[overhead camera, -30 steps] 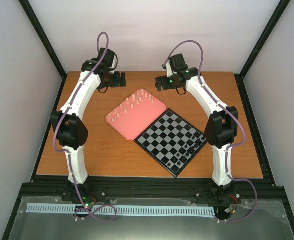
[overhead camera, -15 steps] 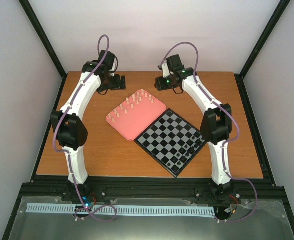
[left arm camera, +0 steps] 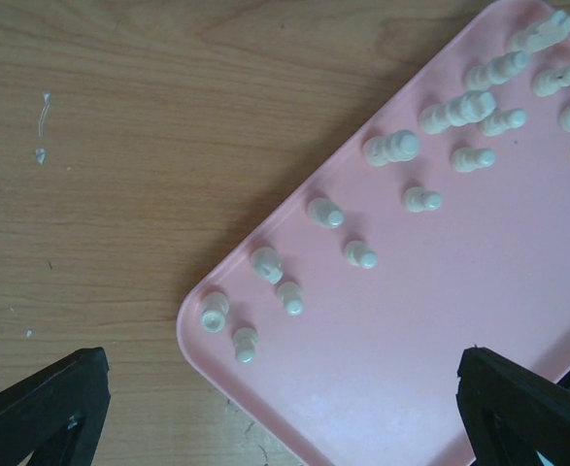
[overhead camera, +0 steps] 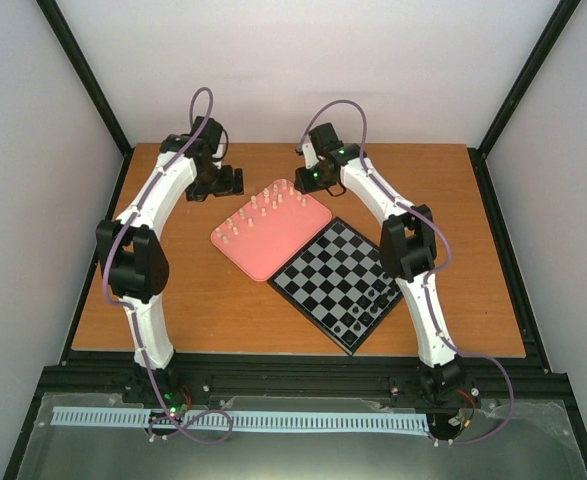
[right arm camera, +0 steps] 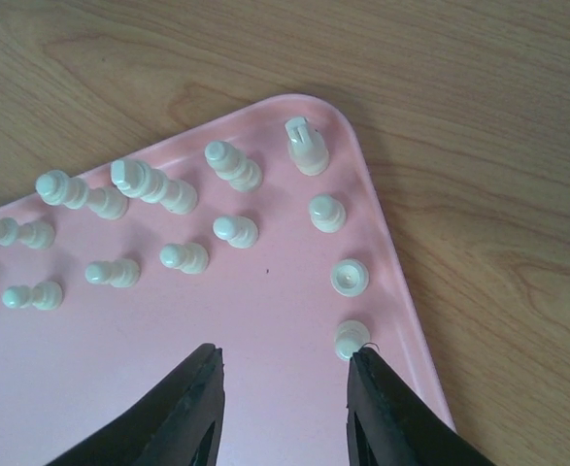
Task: Set up the chess pieces on the board
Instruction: Pick up the chess piece from the storage box.
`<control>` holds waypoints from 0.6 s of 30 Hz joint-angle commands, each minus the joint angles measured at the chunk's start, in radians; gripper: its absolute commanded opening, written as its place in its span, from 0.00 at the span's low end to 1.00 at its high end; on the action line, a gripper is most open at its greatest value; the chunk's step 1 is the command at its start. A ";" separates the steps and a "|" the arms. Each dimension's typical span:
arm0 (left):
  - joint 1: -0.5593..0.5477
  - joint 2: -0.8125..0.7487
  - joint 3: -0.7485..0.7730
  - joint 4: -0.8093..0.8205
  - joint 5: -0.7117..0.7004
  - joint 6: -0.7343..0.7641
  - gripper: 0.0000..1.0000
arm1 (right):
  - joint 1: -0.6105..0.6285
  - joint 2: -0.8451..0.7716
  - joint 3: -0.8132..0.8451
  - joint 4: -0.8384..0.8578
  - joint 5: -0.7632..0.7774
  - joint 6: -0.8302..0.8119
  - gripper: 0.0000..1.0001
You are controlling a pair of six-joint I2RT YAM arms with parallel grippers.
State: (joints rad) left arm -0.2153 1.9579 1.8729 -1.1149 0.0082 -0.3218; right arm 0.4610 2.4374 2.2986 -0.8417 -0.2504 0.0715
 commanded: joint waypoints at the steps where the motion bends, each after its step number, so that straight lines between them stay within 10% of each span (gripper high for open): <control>1: 0.010 -0.051 -0.010 0.026 0.024 -0.015 1.00 | 0.005 0.035 0.036 -0.031 0.056 0.014 0.34; 18: 0.022 -0.033 0.016 0.013 0.033 -0.020 1.00 | 0.005 0.123 0.080 -0.071 0.061 0.010 0.43</control>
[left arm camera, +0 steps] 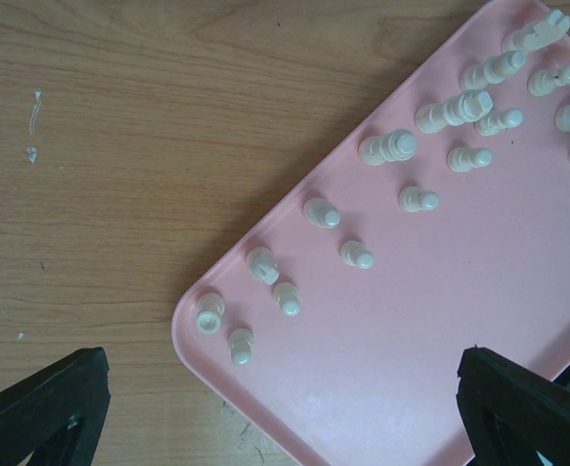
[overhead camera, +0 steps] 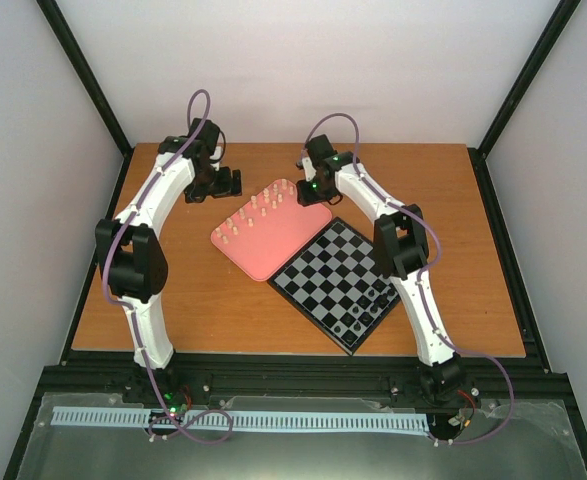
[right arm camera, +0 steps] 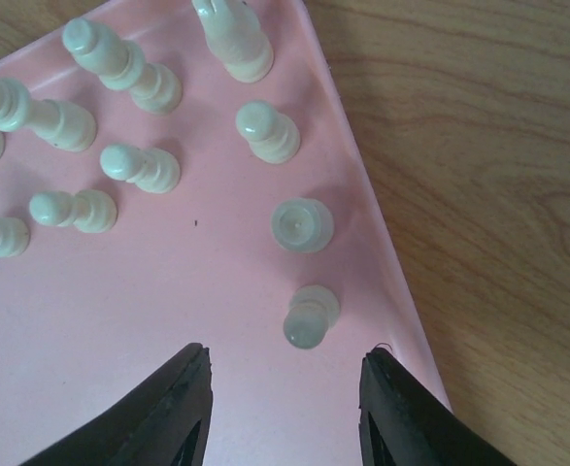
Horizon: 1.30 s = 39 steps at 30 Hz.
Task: Set up the chess pieces on the board
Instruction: Pick up the chess piece from the storage box.
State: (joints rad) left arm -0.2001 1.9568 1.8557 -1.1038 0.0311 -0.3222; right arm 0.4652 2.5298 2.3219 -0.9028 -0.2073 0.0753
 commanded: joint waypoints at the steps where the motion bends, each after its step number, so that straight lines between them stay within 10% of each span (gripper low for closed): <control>1: 0.008 -0.031 0.035 0.002 0.010 -0.019 1.00 | 0.001 0.036 0.062 -0.009 0.021 0.008 0.43; 27: 0.034 -0.009 0.035 0.001 0.043 -0.027 1.00 | 0.000 0.112 0.119 0.029 0.030 0.040 0.38; 39: 0.038 -0.006 0.023 0.007 0.053 -0.032 1.00 | 0.000 0.108 0.120 0.009 0.022 0.041 0.14</control>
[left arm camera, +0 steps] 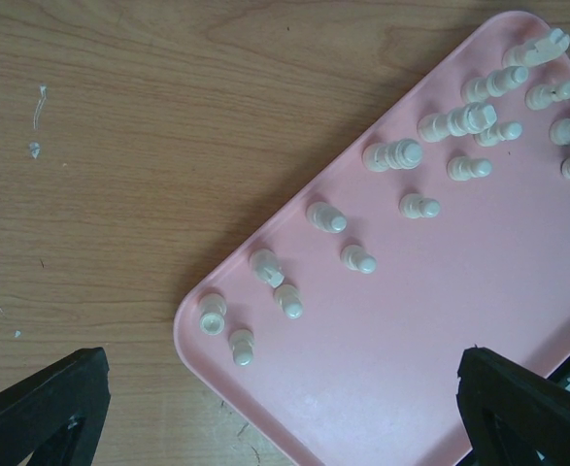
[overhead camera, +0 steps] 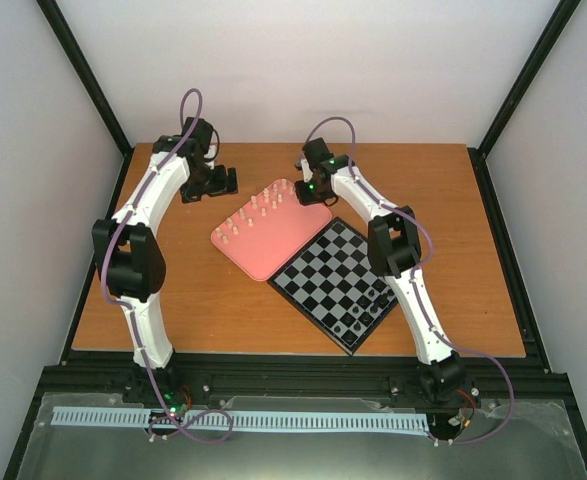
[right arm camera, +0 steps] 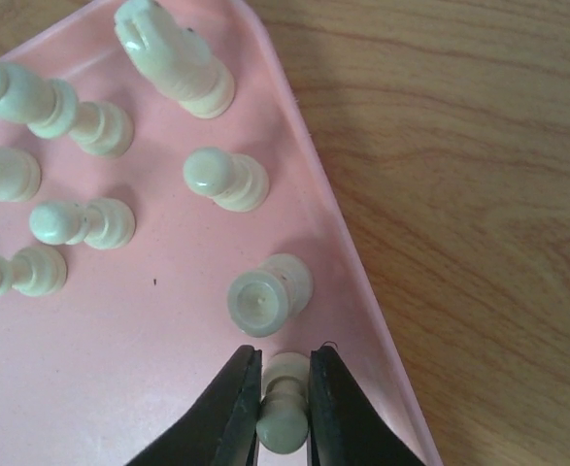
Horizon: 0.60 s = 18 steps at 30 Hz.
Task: Set up the chess pieces on the board
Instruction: Pick up the chess piece from the storage box, then place the chess piece on the chessboard.
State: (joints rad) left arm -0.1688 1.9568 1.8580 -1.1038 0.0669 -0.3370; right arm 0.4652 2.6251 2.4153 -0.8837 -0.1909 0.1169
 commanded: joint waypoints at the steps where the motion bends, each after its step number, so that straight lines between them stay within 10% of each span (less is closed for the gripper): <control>1: 0.007 -0.007 0.019 0.007 0.019 -0.017 1.00 | 0.000 0.009 0.023 -0.012 0.006 0.000 0.12; 18: 0.008 -0.012 0.029 0.004 0.011 -0.017 1.00 | -0.017 -0.380 -0.298 -0.016 0.023 0.009 0.03</control>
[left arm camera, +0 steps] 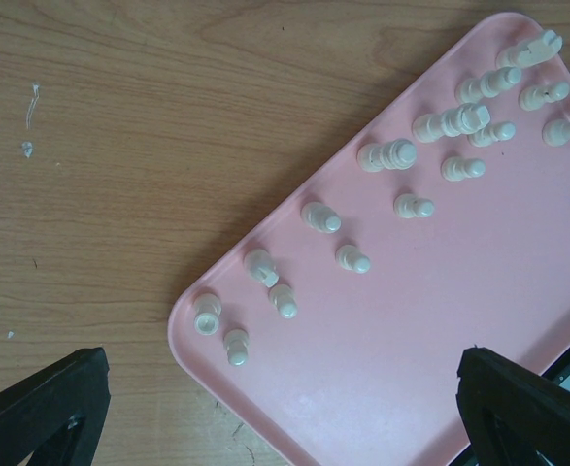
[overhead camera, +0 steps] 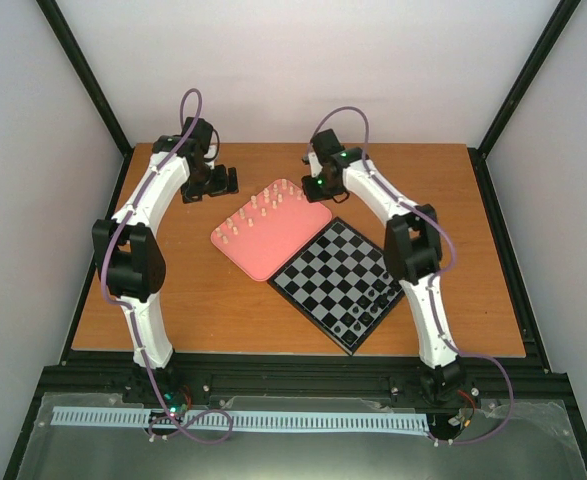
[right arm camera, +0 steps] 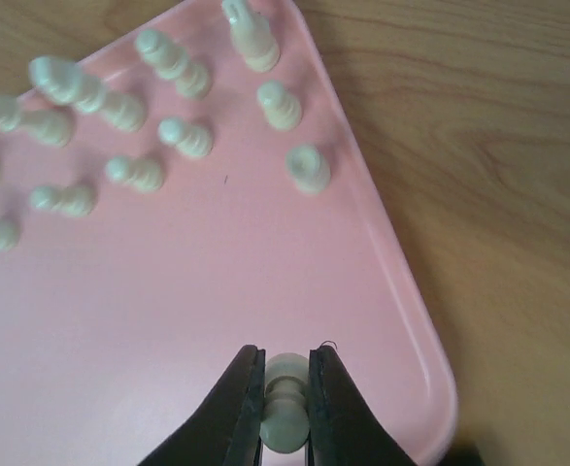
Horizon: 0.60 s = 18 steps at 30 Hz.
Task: Set up the chess pieces on the board
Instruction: Place the chess piece on the chessboard.
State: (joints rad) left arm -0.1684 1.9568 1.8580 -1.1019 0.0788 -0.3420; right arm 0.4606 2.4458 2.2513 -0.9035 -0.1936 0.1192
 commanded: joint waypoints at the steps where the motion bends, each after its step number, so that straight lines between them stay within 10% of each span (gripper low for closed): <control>1: 0.006 -0.012 0.031 0.001 -0.001 -0.011 1.00 | -0.020 -0.249 -0.200 0.015 0.036 0.011 0.03; 9: 0.007 -0.011 0.023 0.008 0.012 -0.016 1.00 | -0.082 -0.558 -0.668 0.083 0.078 0.033 0.03; 18: 0.005 0.004 0.036 0.004 0.029 -0.022 1.00 | -0.122 -0.525 -0.744 0.127 0.076 0.008 0.03</control>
State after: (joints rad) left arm -0.1684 1.9572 1.8580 -1.0985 0.0952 -0.3454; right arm 0.3439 1.8915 1.4929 -0.8249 -0.1295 0.1452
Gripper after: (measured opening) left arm 0.999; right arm 0.111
